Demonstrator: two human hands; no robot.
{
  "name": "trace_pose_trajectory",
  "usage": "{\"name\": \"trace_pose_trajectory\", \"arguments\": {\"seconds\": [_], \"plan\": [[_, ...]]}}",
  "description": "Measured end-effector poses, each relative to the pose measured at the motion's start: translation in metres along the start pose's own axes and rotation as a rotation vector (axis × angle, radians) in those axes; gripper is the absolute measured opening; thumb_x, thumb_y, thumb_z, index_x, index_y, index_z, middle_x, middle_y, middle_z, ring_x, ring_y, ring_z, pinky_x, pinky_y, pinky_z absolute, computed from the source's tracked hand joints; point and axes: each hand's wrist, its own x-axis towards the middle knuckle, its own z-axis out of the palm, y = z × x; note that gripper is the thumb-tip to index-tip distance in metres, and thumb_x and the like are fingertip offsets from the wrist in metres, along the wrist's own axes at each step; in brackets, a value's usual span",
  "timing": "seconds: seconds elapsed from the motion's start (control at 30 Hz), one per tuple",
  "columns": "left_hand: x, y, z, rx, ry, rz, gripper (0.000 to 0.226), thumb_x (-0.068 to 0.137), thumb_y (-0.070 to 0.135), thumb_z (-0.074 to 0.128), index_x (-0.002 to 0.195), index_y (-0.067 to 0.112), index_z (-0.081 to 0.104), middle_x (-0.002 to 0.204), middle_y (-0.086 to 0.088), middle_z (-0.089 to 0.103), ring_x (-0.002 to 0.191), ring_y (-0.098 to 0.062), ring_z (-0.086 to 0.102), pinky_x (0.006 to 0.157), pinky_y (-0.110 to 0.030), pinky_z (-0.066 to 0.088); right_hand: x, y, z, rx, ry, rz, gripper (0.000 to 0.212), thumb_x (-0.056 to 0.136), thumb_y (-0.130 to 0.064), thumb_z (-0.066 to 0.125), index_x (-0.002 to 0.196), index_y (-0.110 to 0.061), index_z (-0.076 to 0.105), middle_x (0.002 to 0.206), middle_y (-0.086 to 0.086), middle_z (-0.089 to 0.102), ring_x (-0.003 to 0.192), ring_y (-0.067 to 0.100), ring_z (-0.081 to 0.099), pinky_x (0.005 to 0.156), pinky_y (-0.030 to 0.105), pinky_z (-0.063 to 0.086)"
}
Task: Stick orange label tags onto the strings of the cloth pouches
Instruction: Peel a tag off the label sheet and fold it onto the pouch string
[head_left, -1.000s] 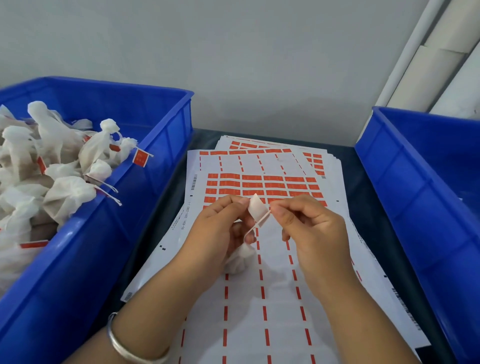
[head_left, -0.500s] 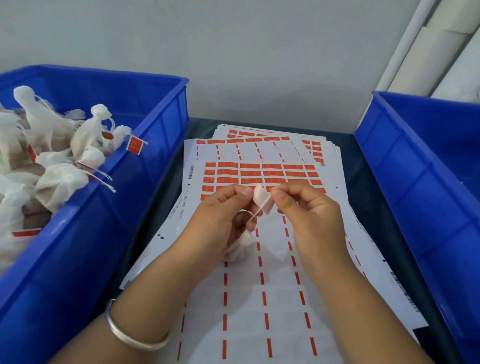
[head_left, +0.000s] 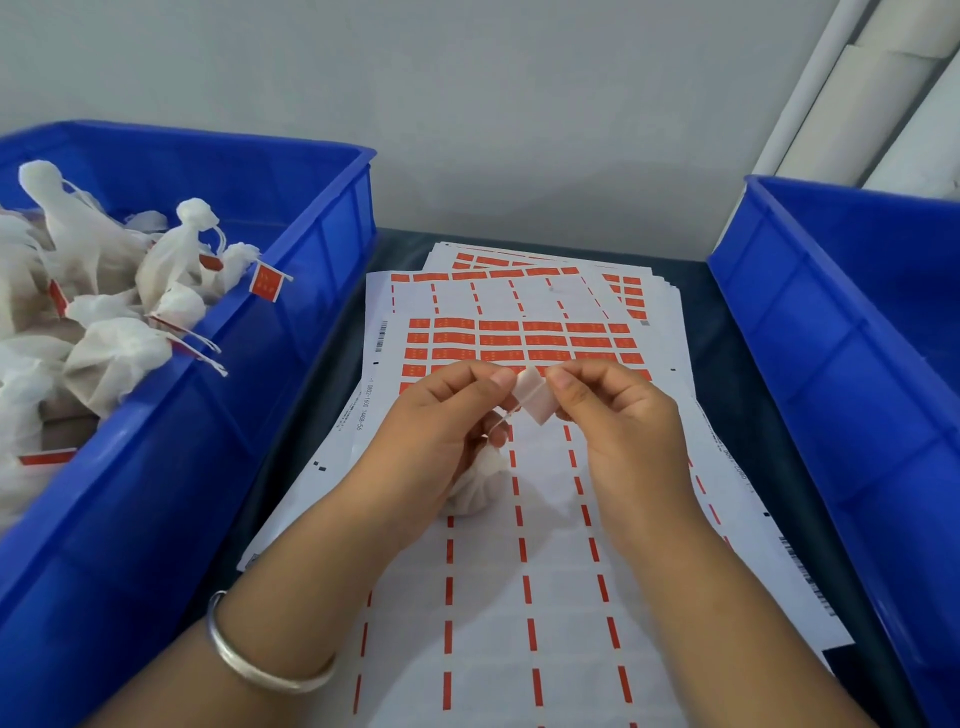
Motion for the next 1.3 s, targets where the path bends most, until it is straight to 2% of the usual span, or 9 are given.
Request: {"name": "trace_pose_trajectory", "arguments": {"seconds": [0.2, 0.33, 0.4, 0.53, 0.63, 0.83, 0.97, 1.1, 1.3], "plan": [[-0.002, 0.0013, 0.0028, 0.08, 0.015, 0.069, 0.025, 0.063, 0.049, 0.059, 0.077, 0.035, 0.073, 0.082, -0.003, 0.067, 0.066, -0.014, 0.054, 0.071, -0.029, 0.049, 0.0012, -0.0025, 0.0015, 0.146, -0.023, 0.055, 0.028, 0.087, -0.03, 0.063, 0.068, -0.05, 0.069, 0.078, -0.031, 0.067, 0.083, -0.008, 0.063, 0.068, 0.015, 0.051], [-0.0018, 0.0014, 0.0034, 0.129, 0.025, 0.118, 0.025, 0.062, 0.046, 0.059, 0.074, 0.029, 0.074, 0.065, 0.012, 0.065, 0.056, -0.002, 0.056, 0.052, -0.011, 0.044, 0.0017, -0.0019, 0.0011, 0.232, -0.026, 0.1, 0.028, 0.087, -0.026, 0.064, 0.067, -0.044, 0.071, 0.08, -0.026, 0.07, 0.084, -0.001, 0.067, 0.075, 0.025, 0.055], [-0.0019, 0.0017, 0.0045, 0.145, 0.029, 0.143, 0.02, 0.062, 0.043, 0.059, 0.072, 0.03, 0.071, 0.062, 0.019, 0.064, 0.057, 0.004, 0.057, 0.045, -0.006, 0.04, 0.0022, -0.0018, 0.0011, 0.25, -0.022, 0.114, 0.027, 0.086, -0.026, 0.065, 0.067, -0.043, 0.072, 0.082, -0.023, 0.071, 0.085, 0.003, 0.068, 0.079, 0.028, 0.056], [-0.001, 0.0006, 0.005, 0.146, 0.026, 0.161, 0.012, 0.062, 0.04, 0.06, 0.063, 0.034, 0.071, 0.07, 0.024, 0.066, 0.068, 0.012, 0.058, 0.047, -0.004, 0.041, 0.0023, -0.0026, 0.0005, 0.286, -0.041, 0.117, 0.029, 0.086, -0.026, 0.064, 0.07, -0.049, 0.071, 0.085, -0.023, 0.071, 0.088, 0.002, 0.068, 0.08, 0.028, 0.056], [-0.0005, -0.0008, 0.0047, 0.174, 0.015, 0.185, 0.01, 0.063, 0.04, 0.061, 0.061, 0.037, 0.071, 0.074, 0.024, 0.067, 0.075, 0.012, 0.059, 0.05, -0.002, 0.041, 0.0022, -0.0022, -0.0001, 0.298, -0.05, 0.135, 0.025, 0.086, -0.025, 0.064, 0.071, -0.044, 0.073, 0.087, -0.019, 0.072, 0.089, 0.005, 0.069, 0.083, 0.031, 0.056], [0.0006, -0.0037, 0.0043, 0.241, 0.017, 0.237, 0.012, 0.059, 0.044, 0.062, 0.067, 0.04, 0.071, 0.077, 0.021, 0.068, 0.075, -0.002, 0.061, 0.053, -0.004, 0.044, 0.0023, -0.0023, -0.0008, 0.316, -0.033, 0.193, 0.01, 0.086, -0.024, 0.064, 0.082, -0.027, 0.073, 0.091, -0.009, 0.074, 0.092, 0.016, 0.07, 0.088, 0.039, 0.056], [-0.0009, -0.0038, 0.0033, 0.261, -0.003, 0.278, 0.014, 0.058, 0.046, 0.063, 0.069, 0.046, 0.07, 0.079, 0.018, 0.068, 0.074, -0.012, 0.059, 0.058, -0.013, 0.052, 0.0019, -0.0026, -0.0014, 0.377, -0.067, 0.202, 0.023, 0.087, -0.021, 0.063, 0.073, -0.032, 0.076, 0.09, -0.008, 0.074, 0.091, 0.017, 0.07, 0.087, 0.038, 0.055], [-0.0007, -0.0052, 0.0027, 0.269, 0.007, 0.288, 0.021, 0.055, 0.047, 0.065, 0.072, 0.037, 0.071, 0.081, 0.013, 0.068, 0.076, -0.017, 0.061, 0.064, -0.024, 0.055, 0.0022, -0.0026, -0.0014, 0.442, -0.099, 0.218, 0.026, 0.088, -0.019, 0.061, 0.073, -0.035, 0.077, 0.091, -0.005, 0.075, 0.089, 0.017, 0.071, 0.085, 0.036, 0.056], [0.0002, -0.0077, 0.0022, 0.277, 0.028, 0.289, 0.019, 0.054, 0.042, 0.069, 0.073, 0.036, 0.07, 0.08, 0.014, 0.067, 0.074, -0.013, 0.061, 0.062, -0.016, 0.054, 0.0033, 0.0001, -0.0009, 0.593, -0.168, 0.269, 0.025, 0.086, -0.019, 0.06, 0.077, -0.037, 0.077, 0.095, -0.002, 0.075, 0.089, 0.017, 0.072, 0.077, 0.031, 0.058]]}}
